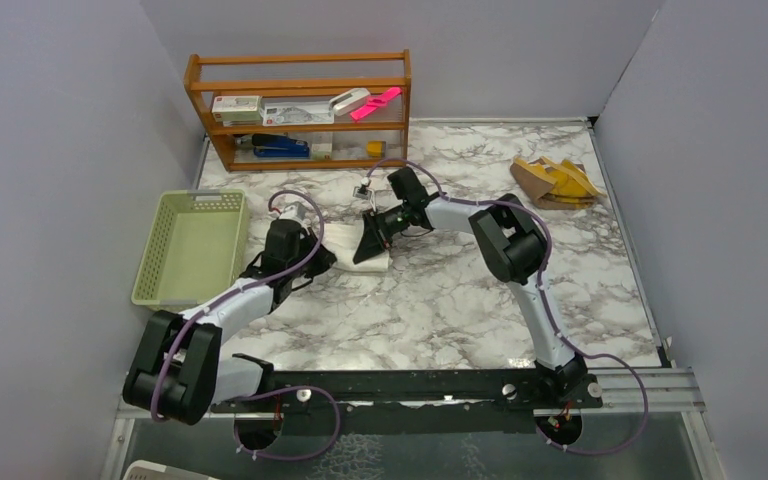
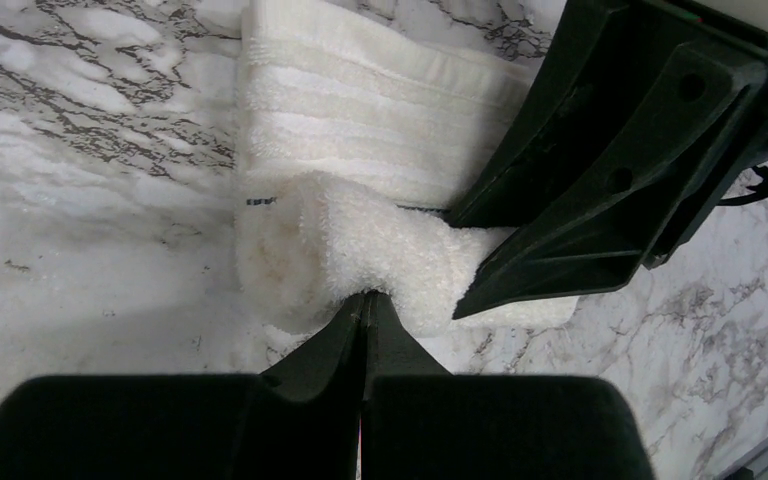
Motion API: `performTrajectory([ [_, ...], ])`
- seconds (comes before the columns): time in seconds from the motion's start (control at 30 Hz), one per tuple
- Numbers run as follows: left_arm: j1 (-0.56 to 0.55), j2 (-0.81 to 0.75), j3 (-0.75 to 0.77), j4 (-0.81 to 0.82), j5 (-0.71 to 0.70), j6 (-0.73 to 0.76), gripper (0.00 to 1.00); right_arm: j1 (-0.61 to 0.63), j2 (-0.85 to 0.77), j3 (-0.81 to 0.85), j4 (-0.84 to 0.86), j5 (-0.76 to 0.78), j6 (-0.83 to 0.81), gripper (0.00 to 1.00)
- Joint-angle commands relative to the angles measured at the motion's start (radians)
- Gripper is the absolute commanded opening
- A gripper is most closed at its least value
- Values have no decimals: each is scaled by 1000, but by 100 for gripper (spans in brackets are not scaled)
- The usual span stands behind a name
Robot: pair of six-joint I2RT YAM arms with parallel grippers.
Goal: Roll the towels
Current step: Roll the towel at the center of the board.
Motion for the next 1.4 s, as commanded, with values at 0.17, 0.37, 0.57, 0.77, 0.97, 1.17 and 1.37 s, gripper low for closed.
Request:
performTrajectory([
  [0.17,4,-39,65,119,139,-55,0,9,79,13,-92,43,-5,9],
  [0.37,3,-39,74,128,144,-63,0,9,94,28,-93,42,-1,10],
  [0.57,4,112,55,188,113,-46,0,8,89,28,-93,56,-12,10],
  [0.77,7,267,51,254,94,-41,0,9,79,22,-95,88,-25,16],
  [0.97,6,284,41,257,49,-13,0,9,-5,-23,-74,272,-85,31],
  [1.17,6,293,22,256,37,-3,0,9,-175,-149,93,608,-129,34],
  [1.37,6,304,17,257,33,4,0,9,-367,-319,332,875,-200,99],
])
